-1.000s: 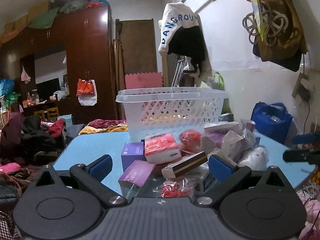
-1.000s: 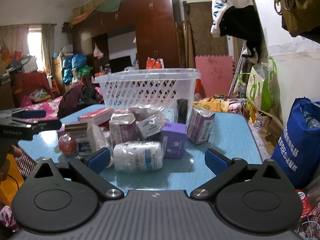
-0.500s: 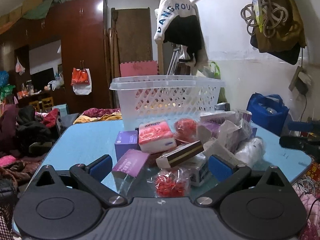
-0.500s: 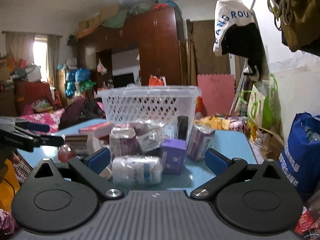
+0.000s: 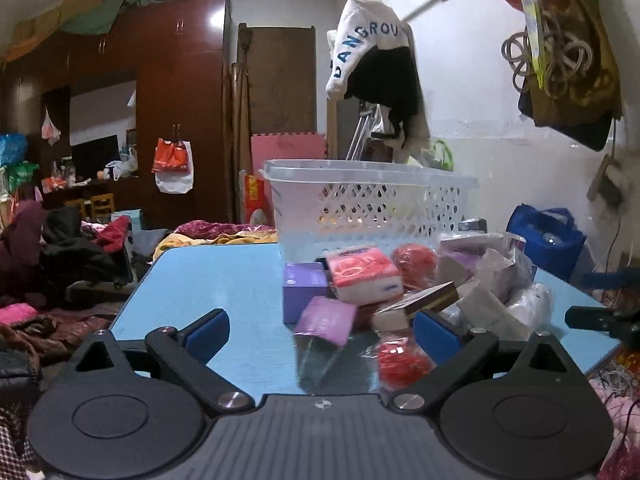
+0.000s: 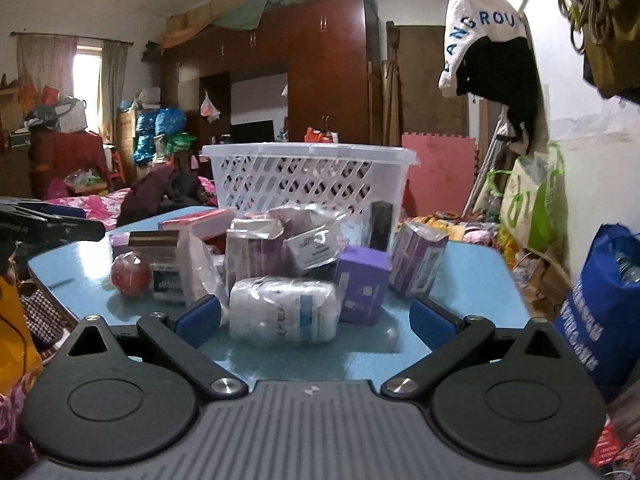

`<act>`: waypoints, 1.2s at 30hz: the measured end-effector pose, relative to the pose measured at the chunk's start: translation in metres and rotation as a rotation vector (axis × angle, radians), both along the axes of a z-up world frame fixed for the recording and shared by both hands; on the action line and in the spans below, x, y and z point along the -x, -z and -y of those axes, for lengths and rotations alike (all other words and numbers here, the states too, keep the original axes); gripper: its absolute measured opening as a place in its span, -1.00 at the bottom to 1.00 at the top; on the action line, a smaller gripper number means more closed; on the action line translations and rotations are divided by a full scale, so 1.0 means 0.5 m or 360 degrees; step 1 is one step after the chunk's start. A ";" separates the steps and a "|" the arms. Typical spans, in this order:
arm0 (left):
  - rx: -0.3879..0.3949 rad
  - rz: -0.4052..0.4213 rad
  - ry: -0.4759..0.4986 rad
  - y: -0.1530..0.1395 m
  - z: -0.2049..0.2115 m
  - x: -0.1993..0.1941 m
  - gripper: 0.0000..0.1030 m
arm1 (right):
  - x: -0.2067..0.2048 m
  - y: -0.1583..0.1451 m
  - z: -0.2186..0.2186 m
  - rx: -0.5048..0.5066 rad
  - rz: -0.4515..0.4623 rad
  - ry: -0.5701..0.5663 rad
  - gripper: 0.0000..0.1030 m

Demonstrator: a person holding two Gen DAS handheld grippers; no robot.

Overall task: Organize objects
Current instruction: 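Grasp the lilac box with the left gripper while the right grasps the bagged white bottle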

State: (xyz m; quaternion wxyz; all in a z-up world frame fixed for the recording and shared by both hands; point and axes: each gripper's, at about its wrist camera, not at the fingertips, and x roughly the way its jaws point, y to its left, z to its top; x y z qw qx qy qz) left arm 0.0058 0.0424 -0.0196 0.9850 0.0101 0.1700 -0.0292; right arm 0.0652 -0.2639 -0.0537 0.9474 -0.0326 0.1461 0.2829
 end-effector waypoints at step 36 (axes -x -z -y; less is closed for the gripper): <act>0.0024 0.0018 -0.0122 0.014 -0.020 -0.059 -0.23 | -0.024 -0.018 0.026 -0.0086 0.0008 0.0055 0.44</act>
